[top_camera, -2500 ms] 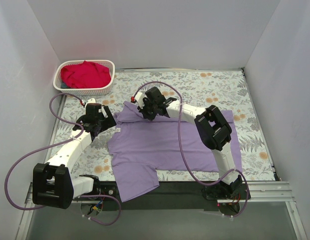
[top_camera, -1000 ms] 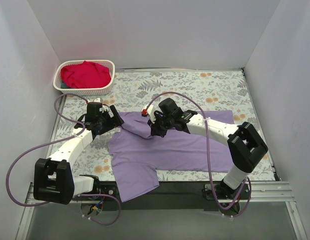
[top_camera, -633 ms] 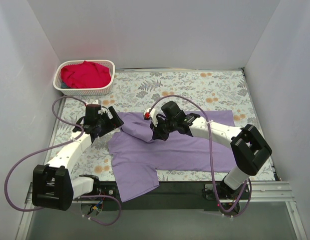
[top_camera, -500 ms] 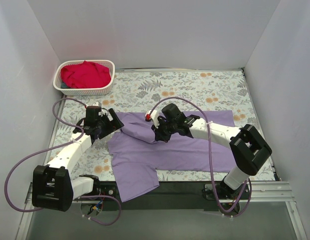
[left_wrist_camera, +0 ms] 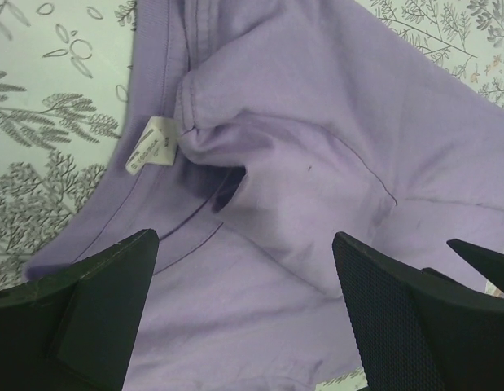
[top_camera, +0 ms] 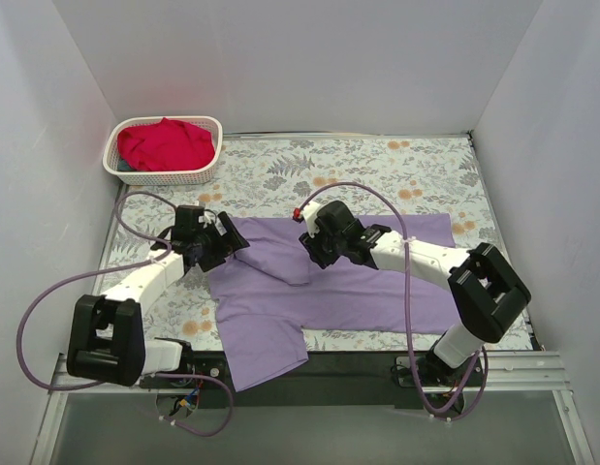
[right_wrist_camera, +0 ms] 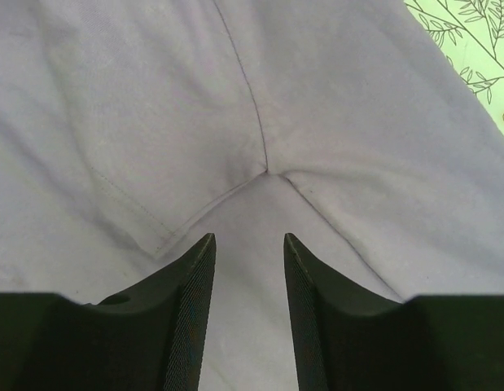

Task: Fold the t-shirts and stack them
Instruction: Fold the tshirt

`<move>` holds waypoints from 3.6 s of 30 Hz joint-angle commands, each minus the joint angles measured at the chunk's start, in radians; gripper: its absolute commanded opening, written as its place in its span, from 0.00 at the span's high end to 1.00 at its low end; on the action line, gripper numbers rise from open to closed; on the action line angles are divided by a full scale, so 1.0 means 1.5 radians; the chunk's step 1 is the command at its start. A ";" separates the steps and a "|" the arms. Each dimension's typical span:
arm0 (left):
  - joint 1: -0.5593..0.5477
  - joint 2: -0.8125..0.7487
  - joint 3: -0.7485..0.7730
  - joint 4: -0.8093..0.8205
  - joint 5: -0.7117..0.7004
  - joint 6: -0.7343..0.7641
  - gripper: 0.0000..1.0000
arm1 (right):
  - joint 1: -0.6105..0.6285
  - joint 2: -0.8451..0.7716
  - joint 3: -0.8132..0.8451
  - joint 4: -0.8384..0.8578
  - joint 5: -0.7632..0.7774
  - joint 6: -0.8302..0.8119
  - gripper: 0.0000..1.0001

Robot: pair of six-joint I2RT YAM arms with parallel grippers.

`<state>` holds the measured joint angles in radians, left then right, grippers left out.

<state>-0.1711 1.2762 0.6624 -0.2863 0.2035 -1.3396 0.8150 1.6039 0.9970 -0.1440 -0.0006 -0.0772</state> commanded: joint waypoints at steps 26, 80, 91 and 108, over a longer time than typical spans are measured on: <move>-0.151 0.054 -0.027 0.219 -0.127 -0.013 0.29 | -0.023 -0.125 -0.147 0.130 -0.037 0.047 0.61; -0.193 -0.032 -0.004 0.037 -0.160 -0.125 0.53 | -0.032 -0.032 -0.171 0.221 -0.150 0.193 0.64; -0.236 -0.148 0.096 -0.181 -0.200 -0.202 0.74 | -0.033 -0.055 -0.182 0.223 -0.143 0.182 0.64; -0.220 -0.038 -0.012 -0.067 -0.276 -0.153 0.26 | -0.032 -0.002 -0.151 0.237 -0.184 0.227 0.63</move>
<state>-0.5110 1.1969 0.6308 -0.4679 -0.1688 -1.6115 0.7704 1.5795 0.7326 0.1661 -0.2539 0.2356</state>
